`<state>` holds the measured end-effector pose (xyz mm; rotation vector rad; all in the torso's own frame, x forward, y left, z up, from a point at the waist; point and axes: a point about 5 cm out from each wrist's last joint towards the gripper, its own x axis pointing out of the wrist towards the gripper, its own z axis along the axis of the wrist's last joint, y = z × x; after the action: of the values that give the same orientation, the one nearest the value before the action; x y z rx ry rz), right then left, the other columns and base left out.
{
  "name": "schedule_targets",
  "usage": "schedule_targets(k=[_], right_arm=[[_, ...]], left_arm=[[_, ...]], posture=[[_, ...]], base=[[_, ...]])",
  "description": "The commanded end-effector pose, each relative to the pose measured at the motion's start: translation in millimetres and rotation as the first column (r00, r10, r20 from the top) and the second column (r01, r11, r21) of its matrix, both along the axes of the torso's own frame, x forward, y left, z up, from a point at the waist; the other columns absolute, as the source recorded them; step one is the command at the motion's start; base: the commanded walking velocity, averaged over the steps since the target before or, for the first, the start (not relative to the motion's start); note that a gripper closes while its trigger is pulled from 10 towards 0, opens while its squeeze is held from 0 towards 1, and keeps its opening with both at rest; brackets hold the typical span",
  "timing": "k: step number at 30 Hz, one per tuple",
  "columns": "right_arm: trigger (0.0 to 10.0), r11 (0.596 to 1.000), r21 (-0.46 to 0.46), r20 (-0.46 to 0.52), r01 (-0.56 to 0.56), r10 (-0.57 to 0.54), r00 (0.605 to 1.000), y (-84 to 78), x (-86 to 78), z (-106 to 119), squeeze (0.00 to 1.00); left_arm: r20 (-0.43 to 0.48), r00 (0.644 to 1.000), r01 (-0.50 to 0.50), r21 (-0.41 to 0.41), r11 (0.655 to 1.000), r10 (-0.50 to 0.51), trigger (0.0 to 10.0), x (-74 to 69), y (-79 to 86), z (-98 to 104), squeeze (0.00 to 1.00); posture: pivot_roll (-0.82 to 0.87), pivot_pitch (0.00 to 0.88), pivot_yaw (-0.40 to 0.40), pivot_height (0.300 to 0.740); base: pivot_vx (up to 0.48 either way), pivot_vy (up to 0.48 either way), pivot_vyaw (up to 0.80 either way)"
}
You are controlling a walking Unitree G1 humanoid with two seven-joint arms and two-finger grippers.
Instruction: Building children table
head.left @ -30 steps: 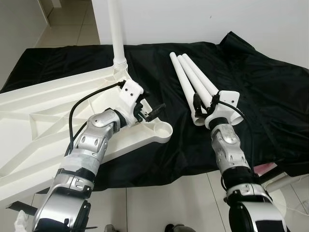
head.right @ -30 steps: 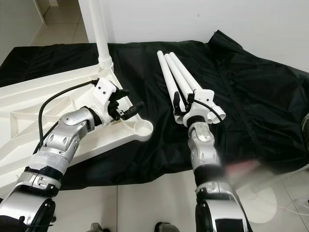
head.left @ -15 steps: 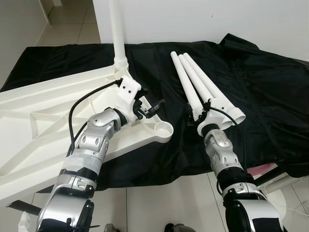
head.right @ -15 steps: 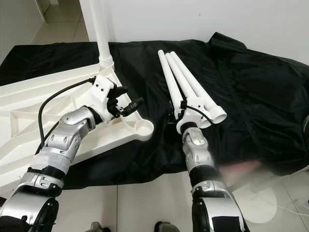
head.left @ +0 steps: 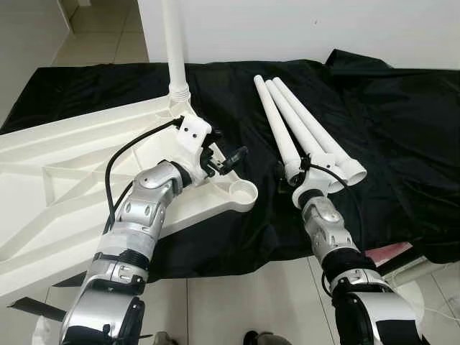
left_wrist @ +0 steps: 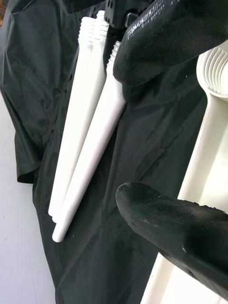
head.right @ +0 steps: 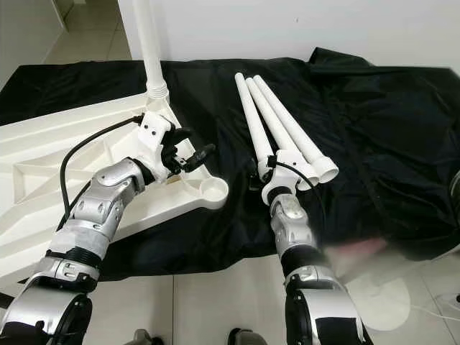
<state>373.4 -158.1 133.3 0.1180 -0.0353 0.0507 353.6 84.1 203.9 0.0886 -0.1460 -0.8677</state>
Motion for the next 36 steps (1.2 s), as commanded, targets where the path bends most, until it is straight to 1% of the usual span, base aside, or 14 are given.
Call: schedule_targets(k=[1, 9, 10, 11, 15, 16, 17, 18, 20, 21, 32, 34, 35, 36], right_arm=[[10.0, 1.000, -0.003, -0.005, 0.002, -0.002, 1.000, -0.2, 0.6, -1, 0.00], [10.0, 1.000, 0.000, -0.029, -0.019, 0.019, 0.999, 7.4, 3.8, -3, 0.00], [9.3, 1.000, 0.004, -0.042, -0.023, 0.023, 0.999, 8.9, 3.7, -5, 0.00], [10.0, 0.999, 0.007, -0.062, -0.031, 0.032, 0.998, 10.6, 3.2, -8, 0.00], [9.9, 0.999, 0.011, -0.088, -0.042, 0.043, 0.995, 12.8, 2.4, -13, 0.00], [8.8, 0.999, 0.012, -0.101, -0.038, 0.039, 0.994, 12.5, 1.7, -15, 0.00], [4.7, 0.999, 0.008, -0.107, -0.032, 0.033, 0.994, 11.7, 1.3, -17, 0.00], [3.9, 1.000, 0.004, -0.115, -0.024, 0.025, 0.993, 10.7, 0.9, -19, 0.00], [3.4, 1.000, 0.004, -0.121, -0.017, 0.017, 0.993, 9.6, 0.7, -20, 0.00], [0.0, 1.000, 0.006, -0.120, -0.014, 0.015, 0.993, 8.9, 0.7, -20, 0.00], [0.0, 1.000, 0.007, -0.090, -0.008, 0.008, 0.996, 7.0, 1.0, -18, 0.00], [0.0, 1.000, -0.025, -0.066, -0.010, 0.009, 0.998, 7.4, 0.4, -16, 0.00], [0.7, 0.999, -0.044, -0.044, -0.013, 0.011, 0.999, 8.1, 0.0, -14, 0.00], [10.0, 0.998, -0.066, -0.023, -0.023, 0.021, 1.000, 9.7, -0.4, -12, 0.00]], left_arm=[[0.011, 0.986, -0.163, -0.024, 0.986, 0.164, 10.0, 6.2, 4.4, 5, 0.00], [0.017, 0.985, -0.174, -0.028, 0.984, 0.175, 10.0, 7.0, 5.9, 7, 0.00], [0.017, 0.984, -0.178, -0.027, 0.984, 0.178, 10.0, 7.3, 7.0, 7, 0.00], [0.018, 0.983, -0.181, -0.026, 0.983, 0.181, 10.0, 7.5, 8.1, 7, 0.00], [0.019, 0.983, -0.183, -0.025, 0.983, 0.184, 10.0, 7.7, 9.1, 8, 0.00], [0.020, 0.983, -0.184, -0.025, 0.983, 0.185, 10.0, 8.0, 9.3, 8, 0.00], [0.024, 0.982, -0.185, -0.026, 0.982, 0.186, 10.0, 8.3, 9.5, 9, 0.00], [0.025, 0.982, -0.186, -0.026, 0.982, 0.187, 10.0, 8.7, 9.7, 10, 0.00], [0.028, 0.982, -0.187, -0.026, 0.982, 0.188, 10.0, 8.9, 9.7, 10, 0.00], [0.028, 0.982, -0.187, -0.027, 0.982, 0.187, 10.0, 9.1, 9.6, 11, 0.00], [0.035, 0.984, -0.174, -0.019, 0.985, 0.174, 10.0, 8.3, 7.1, 10, 0.00], [0.035, 0.984, -0.175, -0.016, 0.984, 0.175, 10.0, 8.3, 7.2, 11, 0.00], [0.034, 0.984, -0.175, -0.017, 0.984, 0.176, 10.0, 8.4, 7.2, 11, 0.00], [0.035, 0.984, -0.176, -0.017, 0.984, 0.176, 10.0, 8.2, 7.1, 11, 0.00]], posture=[[-0.09, 0.121, -0.033, 0.740], [-0.08, 0.119, -0.037, 0.740], [-0.08, 0.119, -0.037, 0.740], [-0.08, 0.118, -0.037, 0.740], [-0.08, 0.118, -0.036, 0.740], [-0.07, 0.118, -0.037, 0.740], [-0.08, 0.118, -0.037, 0.740], [-0.08, 0.118, -0.037, 0.740], [-0.08, 0.118, -0.037, 0.740], [-0.08, 0.118, -0.037, 0.740], [-0.08, 0.112, -0.029, 0.740], [-0.07, 0.111, -0.029, 0.740], [-0.07, 0.111, -0.030, 0.740], [-0.07, 0.111, -0.032, 0.740]], base=[[0.000, 0.000, 0.00], [0.000, 0.000, 0.00], [0.000, 0.000, 0.00], [0.000, 0.000, 0.00], [0.000, 0.000, 0.00], [0.000, 0.000, 0.00], [0.000, 0.000, 0.00], [0.000, 0.000, 0.00], [0.000, 0.000, 0.00], [0.000, 0.000, 0.00], [0.000, 0.000, 0.00], [0.000, 0.000, 0.00], [0.000, 0.000, 0.00], [0.000, 0.000, 0.00]])
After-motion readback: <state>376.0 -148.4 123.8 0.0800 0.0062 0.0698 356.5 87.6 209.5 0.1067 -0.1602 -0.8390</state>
